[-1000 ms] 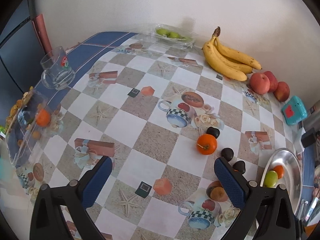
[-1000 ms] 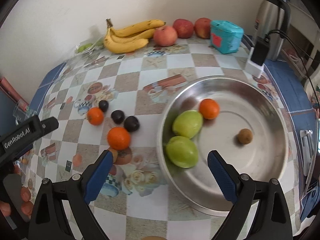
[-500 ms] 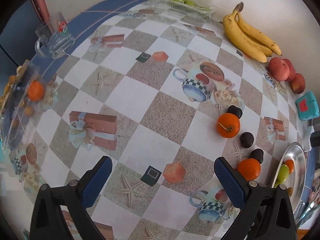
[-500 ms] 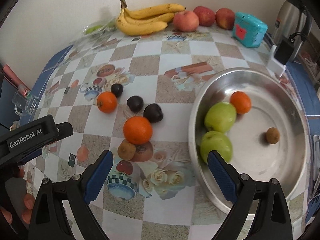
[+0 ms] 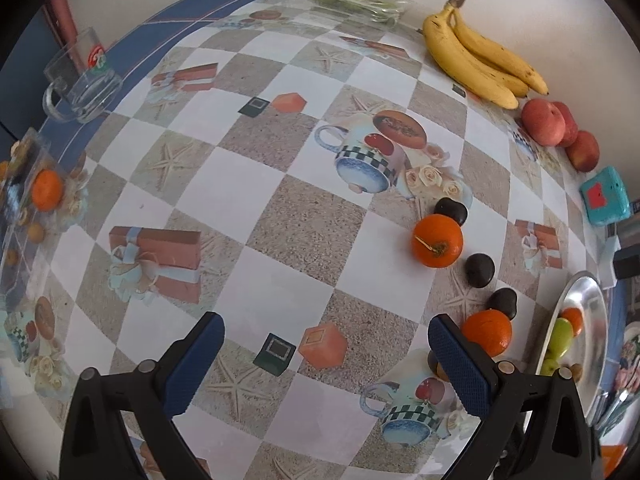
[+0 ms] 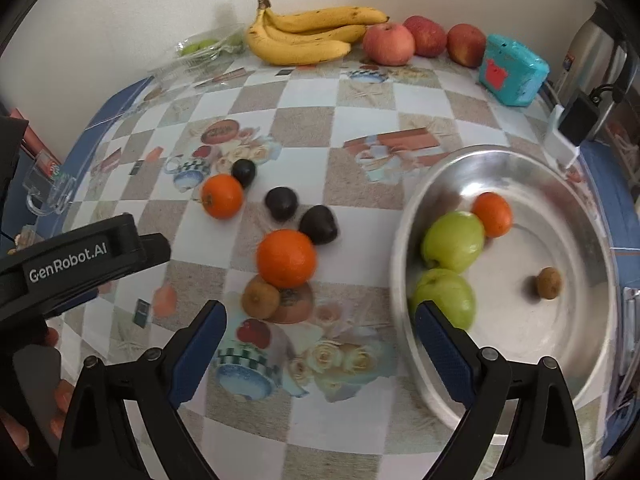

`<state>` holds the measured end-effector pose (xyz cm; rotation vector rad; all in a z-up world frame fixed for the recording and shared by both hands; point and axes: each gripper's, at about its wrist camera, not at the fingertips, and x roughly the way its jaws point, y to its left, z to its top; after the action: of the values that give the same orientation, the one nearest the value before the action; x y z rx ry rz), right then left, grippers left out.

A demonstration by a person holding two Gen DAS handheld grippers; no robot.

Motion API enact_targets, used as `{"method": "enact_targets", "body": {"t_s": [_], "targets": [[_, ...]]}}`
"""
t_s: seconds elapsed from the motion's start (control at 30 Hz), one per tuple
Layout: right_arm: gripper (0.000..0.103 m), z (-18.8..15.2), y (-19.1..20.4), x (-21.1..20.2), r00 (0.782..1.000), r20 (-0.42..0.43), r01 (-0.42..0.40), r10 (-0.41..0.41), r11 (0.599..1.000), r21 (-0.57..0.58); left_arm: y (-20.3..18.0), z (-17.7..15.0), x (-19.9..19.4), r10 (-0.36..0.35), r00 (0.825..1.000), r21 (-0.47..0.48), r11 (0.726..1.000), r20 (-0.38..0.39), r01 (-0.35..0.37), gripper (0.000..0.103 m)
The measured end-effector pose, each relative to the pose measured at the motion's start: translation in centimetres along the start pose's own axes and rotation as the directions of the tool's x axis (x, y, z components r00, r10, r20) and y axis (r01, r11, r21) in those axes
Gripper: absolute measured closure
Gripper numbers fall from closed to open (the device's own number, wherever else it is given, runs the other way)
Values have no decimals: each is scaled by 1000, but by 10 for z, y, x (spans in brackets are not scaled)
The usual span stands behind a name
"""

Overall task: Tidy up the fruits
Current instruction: 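Move the open left gripper toward the brown kiwi beside the orange, then close the left gripper on the brown kiwi and lift it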

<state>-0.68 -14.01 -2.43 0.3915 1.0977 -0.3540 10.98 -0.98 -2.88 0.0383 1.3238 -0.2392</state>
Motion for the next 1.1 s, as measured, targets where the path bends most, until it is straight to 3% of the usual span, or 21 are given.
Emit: {"method": "enact_targets", "body": {"t_s": [0.27,0.47,0.77,0.97,1.1], "targets": [[7,-1,-40,-7,999,17,31,-33,994,102,-16,-3,1,-9,1000,66,998,25,7,0],[7,-5,-67,-14,990,29,136,-141,981,139,-40,-10,1,-47,999,165,985,6,45,0],[7,-7,-91,-20,990,37,122,-136,959,255,-71,-25,11,-17,1000,290,957,-20,22,1],[7,-9,-97,-21,991,35,111,-126,951,290,-81,-31,19,-30,998,314,949,-47,44,13],[7,-9,-97,-20,992,35,107,-123,951,291,-89,-34,23,-58,996,327,942,-74,79,27]]}}
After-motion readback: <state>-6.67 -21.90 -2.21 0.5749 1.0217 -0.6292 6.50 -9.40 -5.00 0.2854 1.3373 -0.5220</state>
